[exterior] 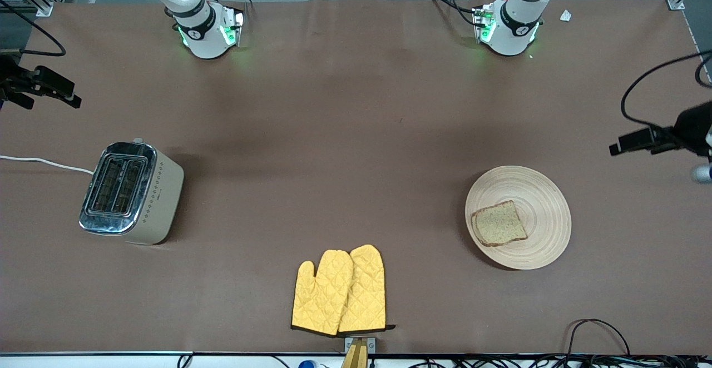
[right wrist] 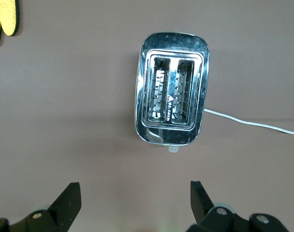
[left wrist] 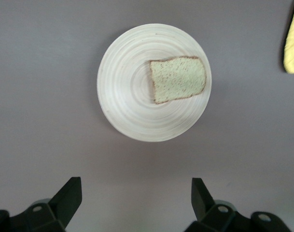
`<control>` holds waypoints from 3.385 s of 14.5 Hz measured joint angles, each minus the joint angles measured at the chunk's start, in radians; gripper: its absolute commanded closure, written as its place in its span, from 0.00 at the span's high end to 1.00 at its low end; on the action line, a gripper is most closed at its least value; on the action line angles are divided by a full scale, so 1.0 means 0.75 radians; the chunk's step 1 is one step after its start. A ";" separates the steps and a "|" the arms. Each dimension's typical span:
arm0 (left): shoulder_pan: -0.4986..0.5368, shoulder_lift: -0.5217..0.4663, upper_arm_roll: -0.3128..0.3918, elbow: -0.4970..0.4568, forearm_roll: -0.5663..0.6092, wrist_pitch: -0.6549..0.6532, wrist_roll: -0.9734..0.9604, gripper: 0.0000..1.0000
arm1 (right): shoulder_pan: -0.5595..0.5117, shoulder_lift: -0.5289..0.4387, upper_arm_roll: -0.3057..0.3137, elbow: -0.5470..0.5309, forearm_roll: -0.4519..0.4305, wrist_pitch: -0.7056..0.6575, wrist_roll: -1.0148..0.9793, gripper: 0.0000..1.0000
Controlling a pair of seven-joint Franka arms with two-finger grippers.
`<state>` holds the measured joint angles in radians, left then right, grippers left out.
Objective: Move plate and put bread in toaster
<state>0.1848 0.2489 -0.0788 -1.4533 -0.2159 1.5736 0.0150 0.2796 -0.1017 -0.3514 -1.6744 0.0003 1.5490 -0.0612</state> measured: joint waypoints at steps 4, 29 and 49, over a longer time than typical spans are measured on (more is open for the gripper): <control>0.062 0.168 0.001 0.011 -0.117 0.098 0.107 1.00 | 0.000 0.000 0.000 0.000 0.000 0.000 0.000 1.00; 0.395 0.865 0.000 0.028 -0.795 0.152 1.104 0.69 | 0.159 0.353 0.019 -0.042 0.117 0.185 0.288 1.00; 0.388 0.926 -0.011 0.036 -0.850 0.200 1.102 0.01 | 0.356 0.255 0.018 0.126 0.143 0.039 0.442 1.00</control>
<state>0.4760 0.9437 -0.0867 -1.4266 -0.8534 1.7232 0.8418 0.5467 0.0893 -0.3377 -1.5801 0.1075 1.5784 0.2703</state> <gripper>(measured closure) 0.863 0.000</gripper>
